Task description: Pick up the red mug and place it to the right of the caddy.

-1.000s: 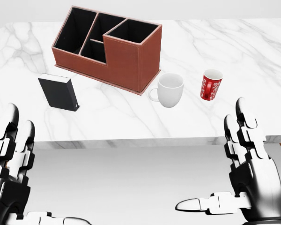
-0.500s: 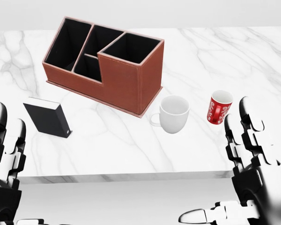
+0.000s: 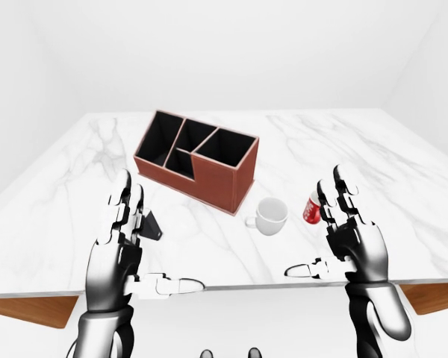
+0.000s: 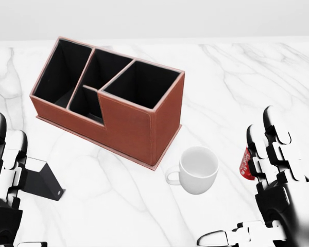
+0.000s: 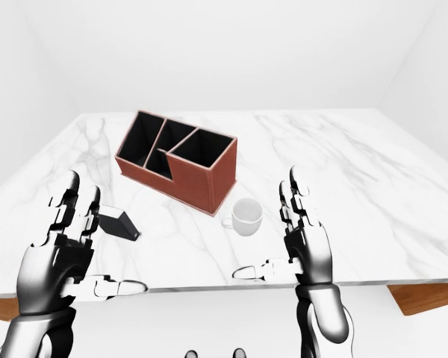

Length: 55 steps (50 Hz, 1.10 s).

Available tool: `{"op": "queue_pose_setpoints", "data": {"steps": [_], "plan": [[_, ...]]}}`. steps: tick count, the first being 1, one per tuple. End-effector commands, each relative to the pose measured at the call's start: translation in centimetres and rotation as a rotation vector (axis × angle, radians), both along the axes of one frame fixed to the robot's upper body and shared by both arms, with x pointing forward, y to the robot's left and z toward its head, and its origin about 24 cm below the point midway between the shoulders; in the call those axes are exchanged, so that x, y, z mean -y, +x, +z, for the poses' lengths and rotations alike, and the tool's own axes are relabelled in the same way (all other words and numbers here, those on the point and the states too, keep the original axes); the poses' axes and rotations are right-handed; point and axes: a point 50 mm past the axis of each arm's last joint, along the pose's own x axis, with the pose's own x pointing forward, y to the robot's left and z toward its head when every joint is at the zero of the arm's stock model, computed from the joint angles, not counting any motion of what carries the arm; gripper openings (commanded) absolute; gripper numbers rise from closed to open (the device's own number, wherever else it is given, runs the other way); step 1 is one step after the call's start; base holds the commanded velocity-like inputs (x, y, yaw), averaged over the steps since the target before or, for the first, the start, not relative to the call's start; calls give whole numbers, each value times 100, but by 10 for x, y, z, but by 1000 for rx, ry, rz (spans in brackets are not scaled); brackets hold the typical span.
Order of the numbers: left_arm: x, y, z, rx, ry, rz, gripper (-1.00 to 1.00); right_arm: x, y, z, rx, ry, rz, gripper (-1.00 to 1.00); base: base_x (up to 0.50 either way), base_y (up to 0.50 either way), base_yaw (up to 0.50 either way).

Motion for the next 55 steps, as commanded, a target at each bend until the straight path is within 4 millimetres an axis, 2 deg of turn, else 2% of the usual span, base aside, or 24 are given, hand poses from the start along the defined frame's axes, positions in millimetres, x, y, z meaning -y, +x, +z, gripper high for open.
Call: {"op": "queue_pose_setpoints", "data": {"steps": [1, 43, 55], "plan": [[-1, 0, 0, 0, 0, 1, 100, 0, 0, -1, -3, -1, 4, 100, 50, -2, 0], [0, -4, 3, 8, 1, -1, 100, -1, -1, -1, -3, 5, 6, 100, 50, -2, 0], [0, -4, 3, 7, 2, -3, 100, -2, -3, -2, -10, 10, 22, 100, 5, -7, 0]]}}
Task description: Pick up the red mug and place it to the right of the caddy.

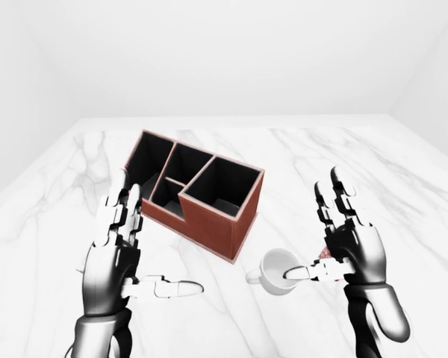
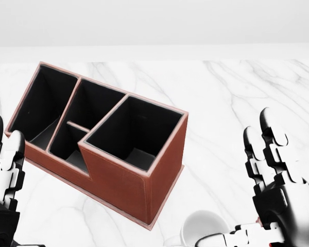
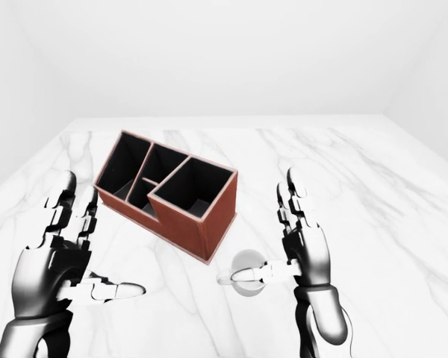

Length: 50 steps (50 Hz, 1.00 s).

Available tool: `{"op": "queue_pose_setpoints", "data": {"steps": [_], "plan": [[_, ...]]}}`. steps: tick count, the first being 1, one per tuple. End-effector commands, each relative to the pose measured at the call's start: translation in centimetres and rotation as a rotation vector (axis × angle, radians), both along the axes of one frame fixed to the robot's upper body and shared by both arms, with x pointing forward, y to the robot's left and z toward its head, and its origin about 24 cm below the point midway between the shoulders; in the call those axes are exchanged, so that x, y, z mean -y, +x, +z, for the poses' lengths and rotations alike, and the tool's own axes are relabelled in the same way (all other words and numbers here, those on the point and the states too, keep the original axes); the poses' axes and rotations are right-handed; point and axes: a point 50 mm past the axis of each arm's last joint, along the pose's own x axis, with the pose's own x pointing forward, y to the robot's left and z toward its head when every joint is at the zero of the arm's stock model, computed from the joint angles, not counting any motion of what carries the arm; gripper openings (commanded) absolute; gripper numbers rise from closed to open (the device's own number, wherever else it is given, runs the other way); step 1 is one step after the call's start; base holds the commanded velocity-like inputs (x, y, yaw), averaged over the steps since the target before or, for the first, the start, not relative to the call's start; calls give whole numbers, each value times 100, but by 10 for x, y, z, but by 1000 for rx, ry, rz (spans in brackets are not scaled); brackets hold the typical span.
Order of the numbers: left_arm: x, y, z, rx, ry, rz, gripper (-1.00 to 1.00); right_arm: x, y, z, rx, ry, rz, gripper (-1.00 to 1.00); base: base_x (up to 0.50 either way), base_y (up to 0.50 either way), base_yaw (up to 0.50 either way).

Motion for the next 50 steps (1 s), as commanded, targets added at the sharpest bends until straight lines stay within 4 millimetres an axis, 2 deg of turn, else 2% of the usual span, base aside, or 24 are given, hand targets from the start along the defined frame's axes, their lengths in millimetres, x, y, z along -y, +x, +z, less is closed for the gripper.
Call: {"op": "queue_pose_setpoints", "data": {"steps": [1, 6, 26, 28, 31, 50], "plan": [[1, 0, 0, -1, -2, -4, 100, 1, -1, 0, -3, 3, 6, 100, 0, -50, 0], [1, 0, 0, 0, -1, -5, 100, 2, 0, 2, 10, 12, -5, 100, 0, -48, 0], [0, 4, -2, -6, -2, 3, 100, 1, -6, 8, 35, 15, 0, 100, 0, 0, 0], [1, 5, -3, -8, 0, 4, 100, 6, -7, 15, 68, 11, -11, 100, 0, 0, 0], [2, 5, -3, -8, 3, 2, 100, 18, -15, 45, 219, -19, -63, 100, 0, 0, 0], [3, 5, -3, -9, 3, 1, 100, 18, -16, 47, 230, -29, -67, 100, 0, 0, 0]]}}
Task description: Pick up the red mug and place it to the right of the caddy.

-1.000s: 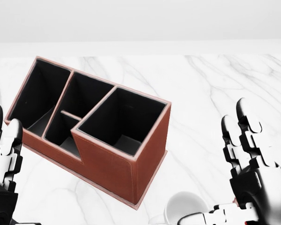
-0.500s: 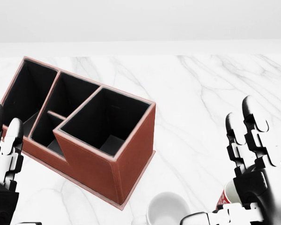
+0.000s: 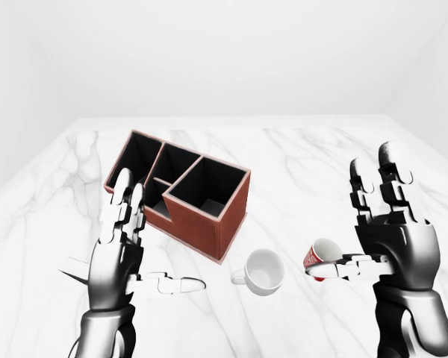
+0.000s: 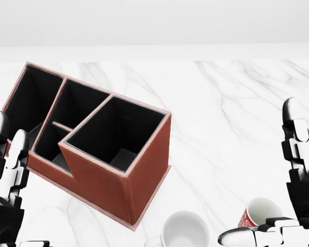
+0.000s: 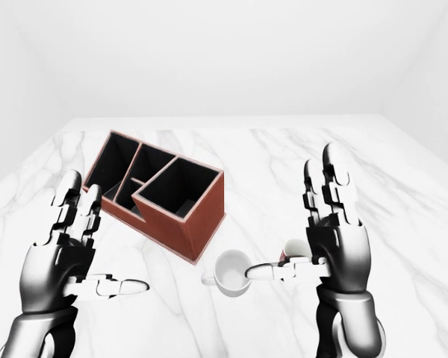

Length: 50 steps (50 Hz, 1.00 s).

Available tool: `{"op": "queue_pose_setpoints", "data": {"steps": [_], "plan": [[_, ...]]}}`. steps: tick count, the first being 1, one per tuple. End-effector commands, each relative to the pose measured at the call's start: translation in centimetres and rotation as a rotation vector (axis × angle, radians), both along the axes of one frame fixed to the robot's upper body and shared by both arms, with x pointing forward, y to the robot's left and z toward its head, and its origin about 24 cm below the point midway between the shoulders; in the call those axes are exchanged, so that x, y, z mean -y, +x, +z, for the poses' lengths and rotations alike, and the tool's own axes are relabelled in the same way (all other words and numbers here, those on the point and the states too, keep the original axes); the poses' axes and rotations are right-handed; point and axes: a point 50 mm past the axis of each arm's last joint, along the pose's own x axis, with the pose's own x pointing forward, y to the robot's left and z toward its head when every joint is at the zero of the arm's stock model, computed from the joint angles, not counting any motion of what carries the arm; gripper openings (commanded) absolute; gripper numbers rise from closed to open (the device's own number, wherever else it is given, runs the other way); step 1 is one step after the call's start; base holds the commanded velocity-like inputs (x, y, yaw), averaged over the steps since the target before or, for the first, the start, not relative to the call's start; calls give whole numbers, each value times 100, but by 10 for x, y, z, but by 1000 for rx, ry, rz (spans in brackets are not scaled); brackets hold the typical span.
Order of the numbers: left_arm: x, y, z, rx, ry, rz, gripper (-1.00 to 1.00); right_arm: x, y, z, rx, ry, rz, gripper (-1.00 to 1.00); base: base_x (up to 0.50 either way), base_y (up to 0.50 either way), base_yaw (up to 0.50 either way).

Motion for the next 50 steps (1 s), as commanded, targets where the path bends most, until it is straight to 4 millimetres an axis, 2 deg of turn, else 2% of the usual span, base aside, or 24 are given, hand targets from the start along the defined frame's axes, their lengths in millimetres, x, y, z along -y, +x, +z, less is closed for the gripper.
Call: {"op": "queue_pose_setpoints", "data": {"steps": [1, 50], "plan": [[0, 1, 0, -1, 1, 0, 100, 2, -2, 5, 27, -9, -9, 100, 0, 0, 0], [0, 1, 0, -1, 0, 0, 100, 2, -2, 5, 28, -11, -10, 100, 0, 0, 0]]}}
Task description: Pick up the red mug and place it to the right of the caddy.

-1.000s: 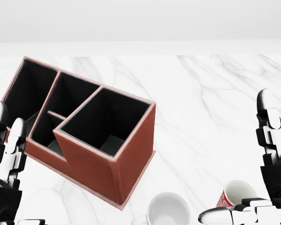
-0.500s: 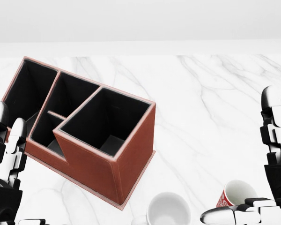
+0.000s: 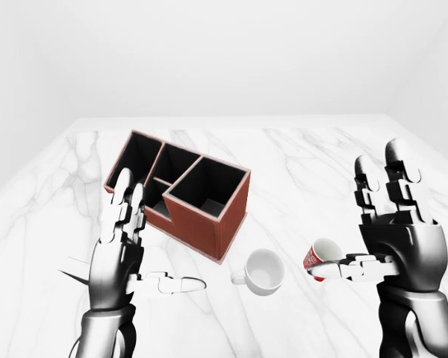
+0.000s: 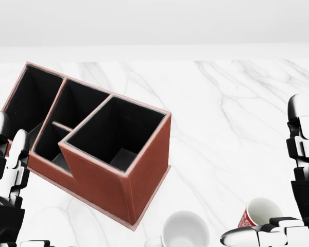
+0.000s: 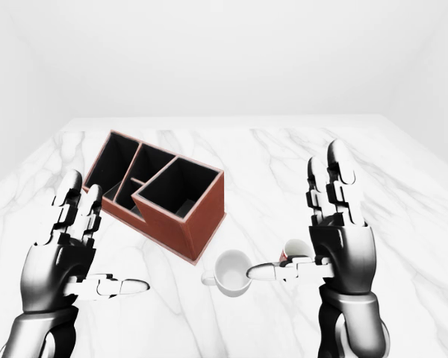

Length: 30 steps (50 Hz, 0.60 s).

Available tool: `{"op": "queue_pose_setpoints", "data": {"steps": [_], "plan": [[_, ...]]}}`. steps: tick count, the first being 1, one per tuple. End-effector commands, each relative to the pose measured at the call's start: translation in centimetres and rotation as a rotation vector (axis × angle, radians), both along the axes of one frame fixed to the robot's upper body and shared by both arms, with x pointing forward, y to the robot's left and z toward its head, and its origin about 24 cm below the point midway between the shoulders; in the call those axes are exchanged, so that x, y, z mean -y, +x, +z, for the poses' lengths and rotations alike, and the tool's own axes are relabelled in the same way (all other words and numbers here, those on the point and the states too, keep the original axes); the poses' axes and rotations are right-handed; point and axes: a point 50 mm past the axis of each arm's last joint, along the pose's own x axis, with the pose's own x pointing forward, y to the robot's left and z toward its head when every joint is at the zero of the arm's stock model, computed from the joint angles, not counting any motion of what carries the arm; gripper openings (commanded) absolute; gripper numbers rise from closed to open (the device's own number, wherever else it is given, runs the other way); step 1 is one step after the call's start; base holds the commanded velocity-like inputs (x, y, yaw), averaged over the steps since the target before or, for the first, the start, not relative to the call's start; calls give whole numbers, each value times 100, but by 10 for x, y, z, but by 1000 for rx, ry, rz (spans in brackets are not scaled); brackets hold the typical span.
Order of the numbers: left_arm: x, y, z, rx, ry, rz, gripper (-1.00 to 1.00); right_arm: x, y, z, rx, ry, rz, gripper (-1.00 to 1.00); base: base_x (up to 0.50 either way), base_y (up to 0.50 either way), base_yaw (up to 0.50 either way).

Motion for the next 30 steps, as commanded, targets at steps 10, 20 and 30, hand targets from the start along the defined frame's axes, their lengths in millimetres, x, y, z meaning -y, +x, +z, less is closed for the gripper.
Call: {"op": "queue_pose_setpoints", "data": {"steps": [10, 20, 30], "plan": [[0, 0, 0, 0, 0, 0, 100, 0, 0, 0, 0, 0, 0, 100, 0, 0, 0], [0, 0, 0, 0, 0, 0, 100, 0, 0, 0, 0, 0, 0, 100, 0, 0, 0], [0, 0, 0, 0, 0, 0, 100, 0, 0, 0, 0, 0, 0, 100, 0, 0, 0]]}}
